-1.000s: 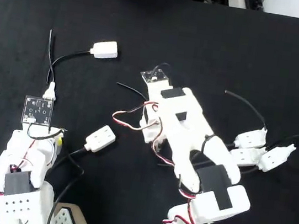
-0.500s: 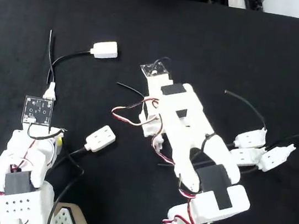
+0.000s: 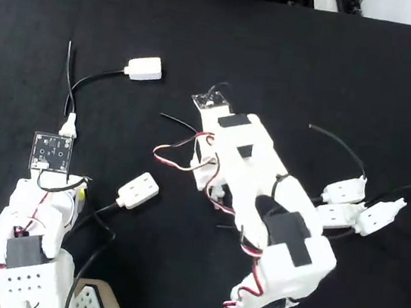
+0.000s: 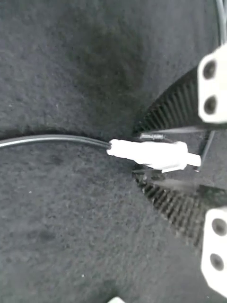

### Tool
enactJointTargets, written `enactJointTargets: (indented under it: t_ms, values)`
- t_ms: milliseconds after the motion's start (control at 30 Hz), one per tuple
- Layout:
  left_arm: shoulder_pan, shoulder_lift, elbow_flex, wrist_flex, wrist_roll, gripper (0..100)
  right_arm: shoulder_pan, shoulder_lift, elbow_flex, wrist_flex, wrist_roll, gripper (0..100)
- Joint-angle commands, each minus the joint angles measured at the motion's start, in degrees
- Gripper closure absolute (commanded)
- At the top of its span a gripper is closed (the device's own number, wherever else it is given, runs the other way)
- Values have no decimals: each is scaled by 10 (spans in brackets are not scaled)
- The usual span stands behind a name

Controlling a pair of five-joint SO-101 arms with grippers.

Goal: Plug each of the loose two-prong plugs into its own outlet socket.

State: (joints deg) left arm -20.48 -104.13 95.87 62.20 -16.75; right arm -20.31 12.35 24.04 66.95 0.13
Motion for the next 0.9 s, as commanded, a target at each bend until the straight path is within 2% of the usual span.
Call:
enactJointTargets:
  t_ms: [0,867]
  values:
    - [-6,-4,-2,-2,1,780,-1,2,-35,15,6,896]
    - [-5,-4,-2,-2,1,780,19,-11,-4,-27,6,960]
